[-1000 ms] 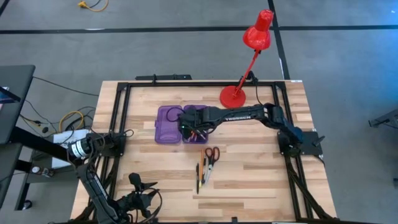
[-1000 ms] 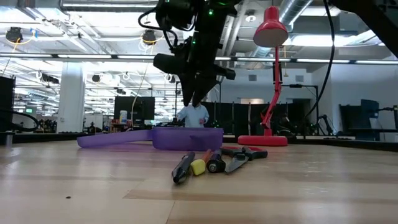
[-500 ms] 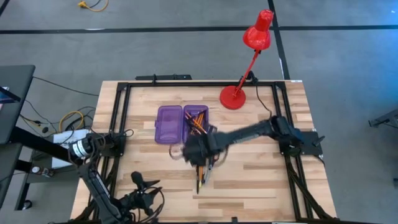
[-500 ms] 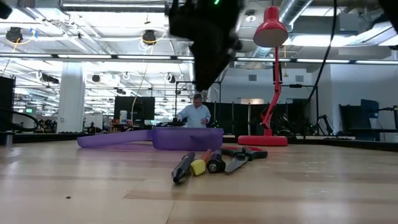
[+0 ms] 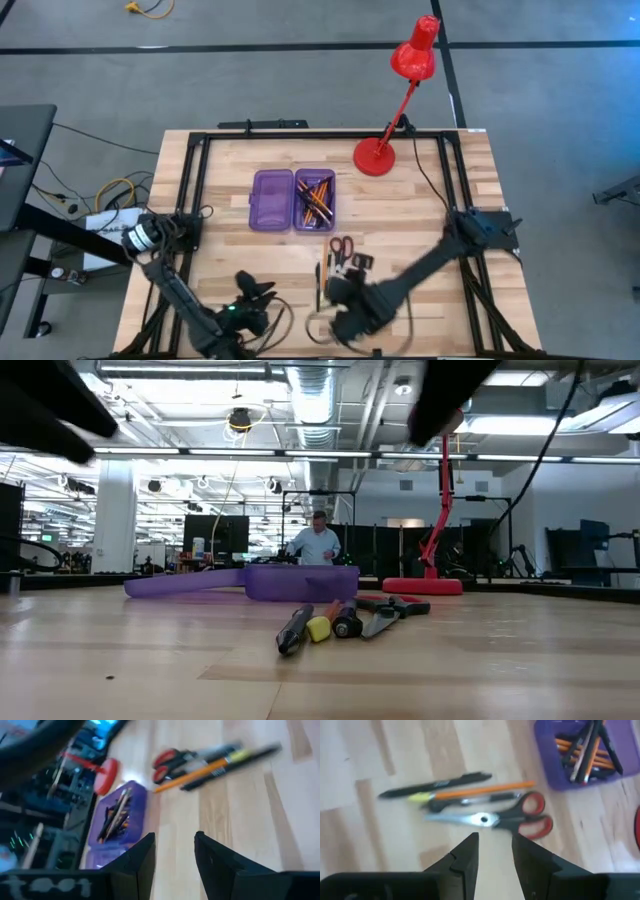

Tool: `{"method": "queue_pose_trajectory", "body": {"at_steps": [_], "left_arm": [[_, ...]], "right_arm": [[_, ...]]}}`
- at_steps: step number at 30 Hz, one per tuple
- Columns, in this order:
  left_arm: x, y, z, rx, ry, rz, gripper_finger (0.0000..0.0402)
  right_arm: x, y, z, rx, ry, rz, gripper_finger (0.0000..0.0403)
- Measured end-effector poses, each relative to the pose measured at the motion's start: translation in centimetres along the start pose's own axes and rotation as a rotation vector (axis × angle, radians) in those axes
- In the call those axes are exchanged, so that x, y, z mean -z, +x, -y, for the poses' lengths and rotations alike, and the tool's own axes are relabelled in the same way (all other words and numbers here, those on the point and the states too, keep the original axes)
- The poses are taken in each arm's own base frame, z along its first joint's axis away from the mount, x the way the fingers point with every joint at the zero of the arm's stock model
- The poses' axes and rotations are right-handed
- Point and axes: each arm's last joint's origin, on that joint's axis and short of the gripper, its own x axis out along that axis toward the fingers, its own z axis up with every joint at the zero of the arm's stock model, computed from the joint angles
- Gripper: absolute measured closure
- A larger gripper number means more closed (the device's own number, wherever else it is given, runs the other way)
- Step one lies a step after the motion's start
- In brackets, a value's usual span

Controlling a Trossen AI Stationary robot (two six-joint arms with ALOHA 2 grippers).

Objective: Pick & place school supplies into a supply box
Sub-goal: Put the black pen into the violet supply box

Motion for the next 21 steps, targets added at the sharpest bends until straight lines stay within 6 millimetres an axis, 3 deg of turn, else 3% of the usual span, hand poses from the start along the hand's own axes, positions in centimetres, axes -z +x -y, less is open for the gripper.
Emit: {"method": "queue_pose_trajectory", "body": {"at_steps": [4, 11, 21], "left_arm": [[-1.8, 2.9, 0.1, 0.131, 0.158, -0.061, 0.0276], [-5.0, 8.1, -1.0, 0.402, 0.311, -0.012, 0.0276], [-5.6, 13.9, -4.1, 0.618, 0.430, 0.006, 0.0276]], "right_arm": [[2.8, -2.2, -2.1, 0.048, 0.047, 0.060, 0.0292], [7.1, -5.6, -5.0, 0.065, 0.130, 0.224, 0.0291], [11.3, -8.6, -7.2, 0.012, 0.148, 0.342, 0.0291]]}}
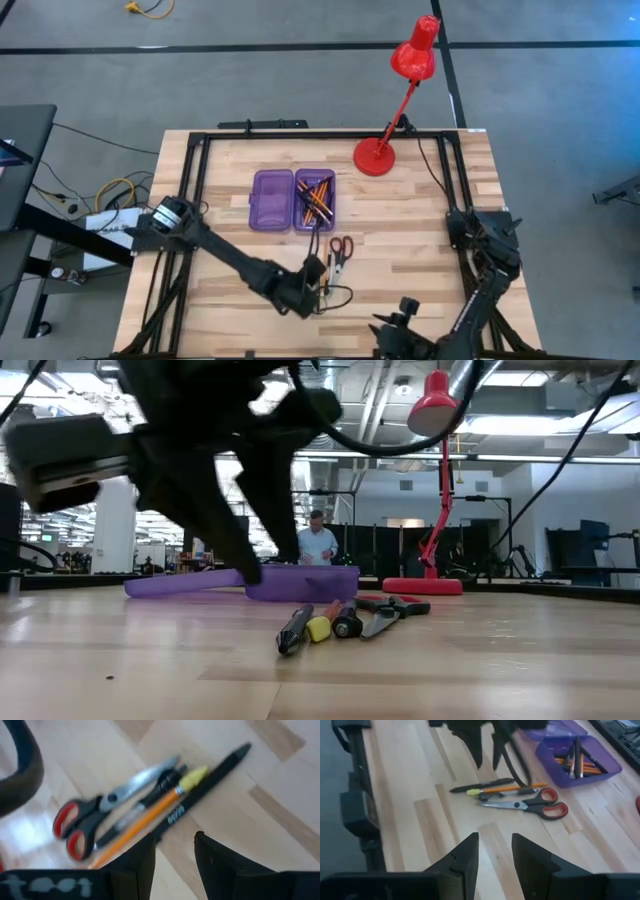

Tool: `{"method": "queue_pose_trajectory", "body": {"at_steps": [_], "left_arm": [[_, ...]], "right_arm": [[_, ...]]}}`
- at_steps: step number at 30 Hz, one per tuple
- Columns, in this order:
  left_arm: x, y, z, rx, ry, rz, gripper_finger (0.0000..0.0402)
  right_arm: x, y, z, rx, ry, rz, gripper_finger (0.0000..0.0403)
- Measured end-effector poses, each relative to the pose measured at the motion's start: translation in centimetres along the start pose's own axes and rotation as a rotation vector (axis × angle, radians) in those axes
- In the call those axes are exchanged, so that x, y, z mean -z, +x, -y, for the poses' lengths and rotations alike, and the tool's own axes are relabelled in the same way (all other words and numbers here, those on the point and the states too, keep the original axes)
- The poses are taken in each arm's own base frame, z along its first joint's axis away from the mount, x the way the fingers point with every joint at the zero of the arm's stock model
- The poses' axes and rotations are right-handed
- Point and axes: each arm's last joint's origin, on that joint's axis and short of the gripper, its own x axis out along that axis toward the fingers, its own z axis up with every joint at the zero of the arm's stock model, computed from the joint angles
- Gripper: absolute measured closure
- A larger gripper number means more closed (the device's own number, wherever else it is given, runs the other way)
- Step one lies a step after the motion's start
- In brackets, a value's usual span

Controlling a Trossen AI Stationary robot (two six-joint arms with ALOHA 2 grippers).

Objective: Pick & place school supplies into a supply box
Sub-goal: Put the black pen into the violet supply box

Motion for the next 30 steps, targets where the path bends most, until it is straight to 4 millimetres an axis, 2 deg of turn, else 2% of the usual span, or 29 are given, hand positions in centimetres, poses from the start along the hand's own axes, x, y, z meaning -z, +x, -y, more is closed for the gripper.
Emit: {"method": "queue_pose_trajectory", "body": {"at_steps": [4, 9, 14, 18, 23, 30], "left_arm": [[0.3, 0.7, -1.6, 0.073, 0.017, 0.068, 0.0276], [0.8, 1.3, -2.7, 0.075, 0.063, 0.071, 0.0276], [0.5, 3.4, -2.9, 0.100, 0.129, 0.122, 0.0276], [0.2, 4.0, -3.0, 0.077, 0.157, 0.094, 0.0276], [0.4, 4.2, -3.3, 0.090, 0.156, 0.086, 0.0276], [1.1, 3.6, -3.2, 0.112, 0.173, -0.011, 0.0276]], "right_arm": [[0.6, -0.8, -0.2, -0.012, 0.017, 0.029, 0.0291], [1.0, -1.2, -0.4, -0.022, 0.035, 0.033, 0.0291], [1.1, -1.3, -0.4, -0.023, 0.035, 0.034, 0.0291], [1.3, -0.9, -0.4, -0.016, 0.045, 0.030, 0.0291], [2.4, -0.2, -0.3, 0.011, 0.039, 0.016, 0.0291], [3.5, 0.7, -0.1, 0.041, 0.074, -0.018, 0.0291]]}}
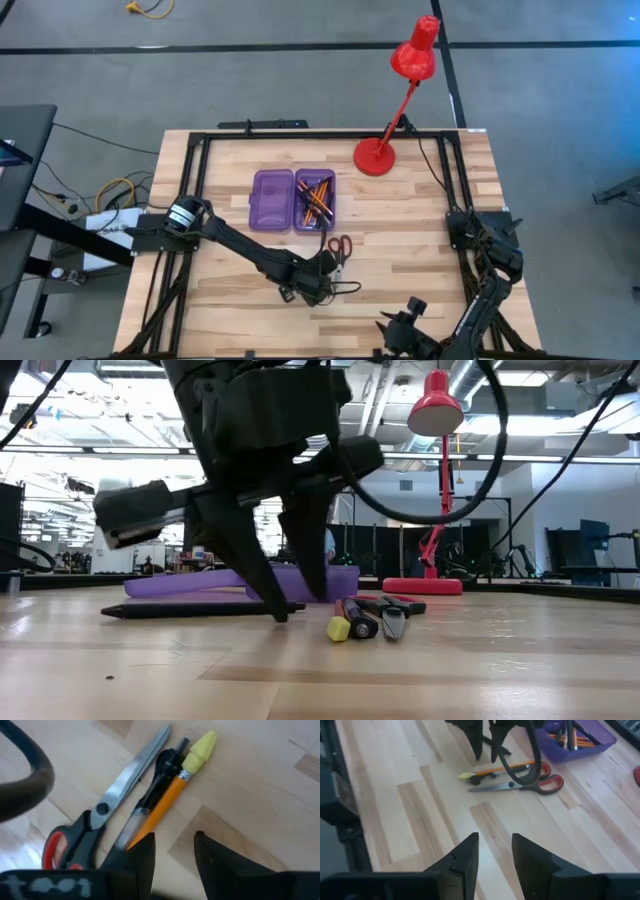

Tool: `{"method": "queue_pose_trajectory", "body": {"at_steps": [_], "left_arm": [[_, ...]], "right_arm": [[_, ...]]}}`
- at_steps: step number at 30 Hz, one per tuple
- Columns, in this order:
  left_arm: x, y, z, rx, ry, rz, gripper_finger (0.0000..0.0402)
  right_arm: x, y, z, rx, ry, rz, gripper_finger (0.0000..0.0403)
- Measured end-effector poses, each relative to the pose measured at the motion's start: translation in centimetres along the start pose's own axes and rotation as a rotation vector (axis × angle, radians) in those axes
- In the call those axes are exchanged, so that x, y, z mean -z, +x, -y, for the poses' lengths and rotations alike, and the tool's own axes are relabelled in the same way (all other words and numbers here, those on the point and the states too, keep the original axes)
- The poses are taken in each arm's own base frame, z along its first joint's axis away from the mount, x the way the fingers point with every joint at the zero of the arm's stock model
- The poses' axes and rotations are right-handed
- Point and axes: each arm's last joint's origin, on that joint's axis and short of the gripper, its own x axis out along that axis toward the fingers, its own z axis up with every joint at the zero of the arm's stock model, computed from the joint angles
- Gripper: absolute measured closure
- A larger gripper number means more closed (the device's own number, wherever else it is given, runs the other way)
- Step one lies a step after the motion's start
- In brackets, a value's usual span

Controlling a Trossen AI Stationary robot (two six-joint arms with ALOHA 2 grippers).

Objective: Pick & place school supplies into a supply box
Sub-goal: Put the black pen into the violet supply box

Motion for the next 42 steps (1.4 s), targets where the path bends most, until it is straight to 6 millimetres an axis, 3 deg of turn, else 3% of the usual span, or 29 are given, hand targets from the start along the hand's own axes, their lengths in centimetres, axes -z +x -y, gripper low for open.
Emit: {"method": "queue_pose_trajectory", "body": {"at_steps": [5, 11, 16, 22, 28, 36, 39, 42], "left_arm": [[-0.1, -0.7, -0.4, 0.016, -0.045, -0.048, 0.0276], [0.2, -2.0, -1.2, 0.014, -0.267, -0.156, 0.0276], [2.3, -1.9, -2.0, 0.085, -0.530, -0.265, 0.0276], [4.4, -0.7, -2.9, 0.187, -0.721, -0.256, 0.0276], [5.5, 0.3, -2.9, 0.227, -0.764, -0.231, 0.0276], [5.3, 0.3, -2.6, 0.225, -0.751, -0.225, 0.0279], [4.7, 0.1, -1.9, 0.213, -0.730, -0.232, 0.0305], [3.9, -0.1, -0.9, 0.187, -0.702, -0.245, 0.0356]], "right_arm": [[0.2, 0.1, 0.0, 0.004, 0.013, -0.002, 0.0291], [0.2, 0.1, 0.0, 0.002, 0.016, -0.002, 0.0291], [0.2, 0.1, 0.0, 0.002, 0.016, 0.001, 0.0291], [0.2, 0.1, -0.1, -0.006, 0.025, 0.002, 0.0291], [0.4, -0.1, -0.3, -0.022, 0.031, 0.008, 0.0291], [0.3, -0.1, -0.3, -0.020, 0.031, 0.013, 0.0291], [0.3, -0.1, -0.3, -0.026, 0.036, 0.013, 0.0291], [0.3, -0.1, -0.4, -0.034, 0.045, 0.014, 0.0291]]}}
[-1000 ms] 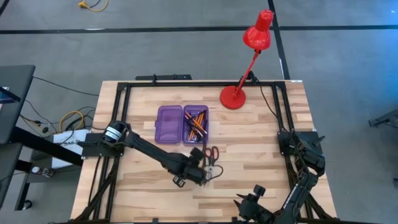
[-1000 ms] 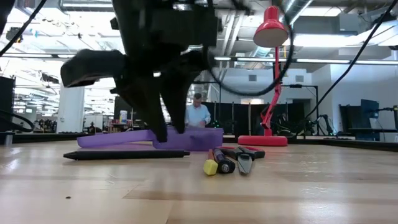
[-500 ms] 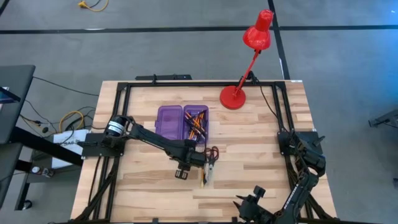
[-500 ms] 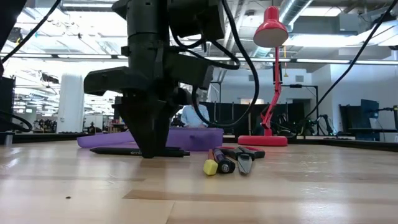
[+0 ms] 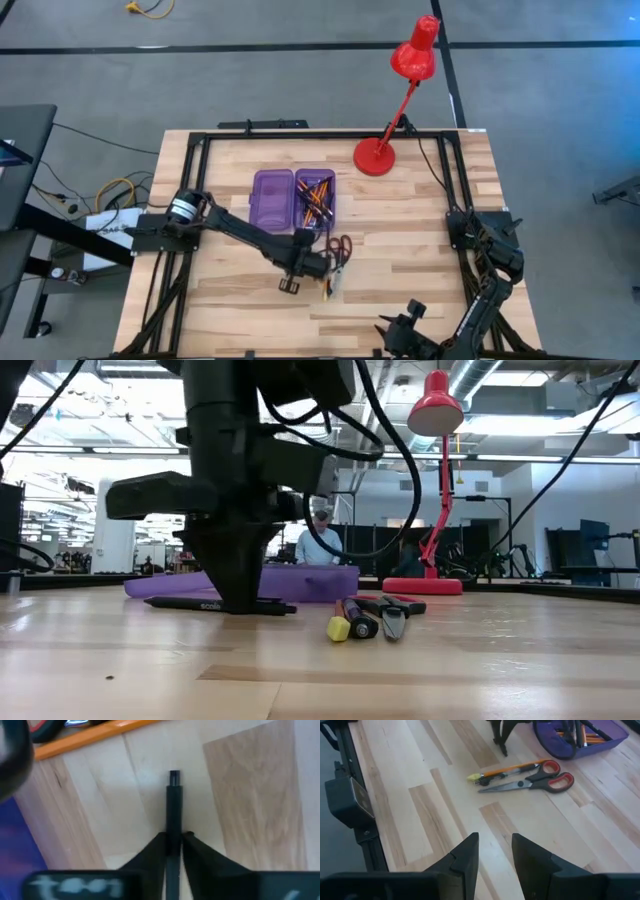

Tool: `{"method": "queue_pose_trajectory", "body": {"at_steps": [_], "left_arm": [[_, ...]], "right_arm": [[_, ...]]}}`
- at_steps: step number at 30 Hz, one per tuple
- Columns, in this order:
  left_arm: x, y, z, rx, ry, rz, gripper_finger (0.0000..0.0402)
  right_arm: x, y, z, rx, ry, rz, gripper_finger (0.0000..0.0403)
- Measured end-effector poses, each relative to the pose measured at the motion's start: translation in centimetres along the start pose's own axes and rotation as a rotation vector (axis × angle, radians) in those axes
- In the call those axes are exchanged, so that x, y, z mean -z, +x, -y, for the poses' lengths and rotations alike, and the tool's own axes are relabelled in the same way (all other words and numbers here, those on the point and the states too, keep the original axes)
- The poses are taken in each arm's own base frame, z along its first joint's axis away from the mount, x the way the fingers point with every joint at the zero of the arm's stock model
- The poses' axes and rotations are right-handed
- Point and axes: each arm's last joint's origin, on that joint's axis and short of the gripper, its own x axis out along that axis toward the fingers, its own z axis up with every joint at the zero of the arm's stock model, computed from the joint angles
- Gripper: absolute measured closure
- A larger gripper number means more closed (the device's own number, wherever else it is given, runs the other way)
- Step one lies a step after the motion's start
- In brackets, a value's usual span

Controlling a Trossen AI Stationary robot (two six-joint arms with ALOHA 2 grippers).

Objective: Pick & place school supplies into a supply box
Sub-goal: Put the black pen into the violet supply box

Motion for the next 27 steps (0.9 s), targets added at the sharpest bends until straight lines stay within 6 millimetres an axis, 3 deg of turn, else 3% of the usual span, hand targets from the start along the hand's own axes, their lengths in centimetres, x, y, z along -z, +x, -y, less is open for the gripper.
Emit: {"method": "queue_pose_trajectory", "body": {"at_steps": [3, 12, 18, 21, 27], "left_arm": [[0.2, -0.1, 1.4, -0.039, 0.013, -0.008, 0.0387], [3.0, 1.2, 7.7, -0.300, 0.007, 0.050, 0.0394], [4.2, 0.2, 11.4, -0.475, 0.020, 0.106, 0.0395], [4.2, -0.8, 11.8, -0.557, 0.016, 0.127, 0.0395], [3.2, -2.4, 10.3, -0.737, -0.011, 0.154, 0.0395]], "right_arm": [[0.0, 0.0, 0.0, -0.002, 0.003, 0.000, 0.0291], [0.0, 0.0, 0.0, -0.001, -0.019, 0.002, 0.0291], [-0.5, 0.5, 0.1, 0.015, -0.062, -0.001, 0.0291], [-0.8, 0.9, 0.2, 0.025, -0.062, -0.004, 0.0291], [-1.2, 1.3, 0.2, 0.031, -0.051, -0.007, 0.0291]]}}
